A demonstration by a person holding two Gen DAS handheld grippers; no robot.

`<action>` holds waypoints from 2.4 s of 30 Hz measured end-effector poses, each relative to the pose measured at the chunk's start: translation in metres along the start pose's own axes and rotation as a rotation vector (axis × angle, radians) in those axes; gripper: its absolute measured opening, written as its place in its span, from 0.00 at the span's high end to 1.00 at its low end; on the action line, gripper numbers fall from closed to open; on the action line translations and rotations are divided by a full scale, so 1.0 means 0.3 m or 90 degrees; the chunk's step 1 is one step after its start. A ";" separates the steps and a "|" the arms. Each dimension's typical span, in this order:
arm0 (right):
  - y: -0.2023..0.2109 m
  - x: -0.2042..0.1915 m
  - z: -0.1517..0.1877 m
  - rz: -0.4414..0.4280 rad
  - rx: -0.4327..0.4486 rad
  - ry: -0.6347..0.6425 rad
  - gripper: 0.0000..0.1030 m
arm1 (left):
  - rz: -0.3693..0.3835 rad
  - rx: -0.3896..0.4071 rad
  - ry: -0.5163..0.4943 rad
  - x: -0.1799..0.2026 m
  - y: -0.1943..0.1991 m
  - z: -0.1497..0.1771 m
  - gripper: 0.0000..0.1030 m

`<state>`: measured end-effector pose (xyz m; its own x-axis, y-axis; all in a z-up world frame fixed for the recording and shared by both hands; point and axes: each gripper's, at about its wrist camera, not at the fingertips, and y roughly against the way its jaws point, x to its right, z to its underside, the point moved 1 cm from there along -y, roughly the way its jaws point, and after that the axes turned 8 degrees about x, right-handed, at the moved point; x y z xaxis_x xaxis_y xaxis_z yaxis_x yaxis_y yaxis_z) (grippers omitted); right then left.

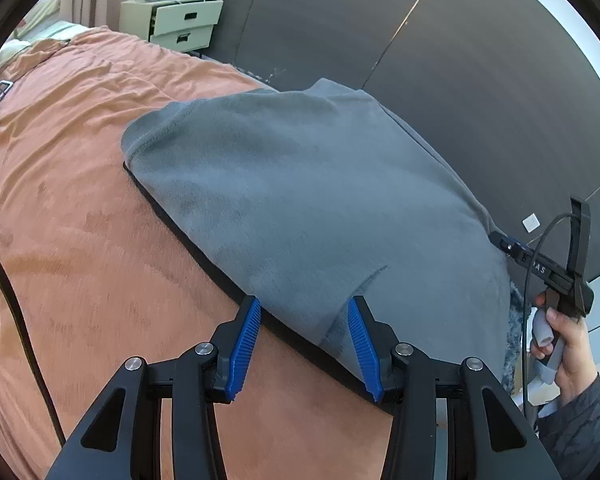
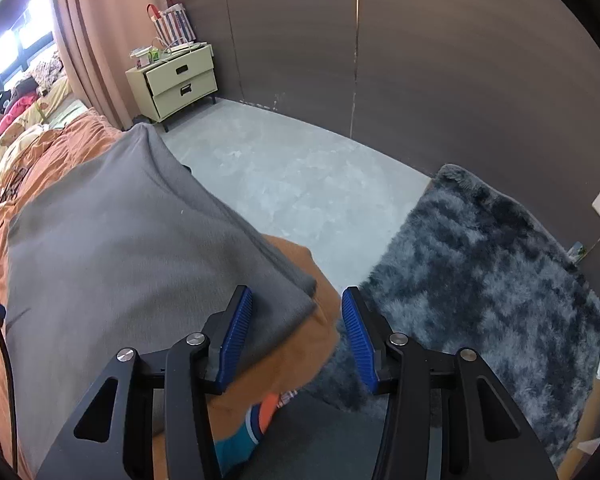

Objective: Fold small clothes

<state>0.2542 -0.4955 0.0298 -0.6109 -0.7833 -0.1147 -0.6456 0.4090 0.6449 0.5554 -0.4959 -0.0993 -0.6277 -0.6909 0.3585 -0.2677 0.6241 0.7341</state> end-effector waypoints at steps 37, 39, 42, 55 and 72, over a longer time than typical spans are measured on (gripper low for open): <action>0.935 -0.046 0.300 -0.161 0.134 0.081 0.00 | -0.059 0.152 -0.021 0.228 0.855 0.313 0.00; 0.956 -0.046 0.317 -0.167 0.138 0.078 0.00 | -0.070 0.162 -0.027 0.237 0.896 0.345 0.00; 0.978 -0.041 0.349 -0.169 0.139 0.081 0.00 | -0.093 0.177 -0.038 0.248 0.956 0.396 0.00; 1.155 -0.029 0.505 -0.218 0.193 0.108 0.00 | -0.163 0.274 -0.023 0.260 1.223 0.632 0.00; 1.311 -0.052 0.738 -0.277 0.220 0.153 0.00 | -0.246 0.396 0.013 0.317 1.506 0.973 0.00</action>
<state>-0.0915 -0.2188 0.1179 -0.1627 -0.9801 -0.1136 -0.9490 0.1240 0.2898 0.1614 -0.1734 0.0981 -0.3915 -0.9070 0.1554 -0.8371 0.4212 0.3490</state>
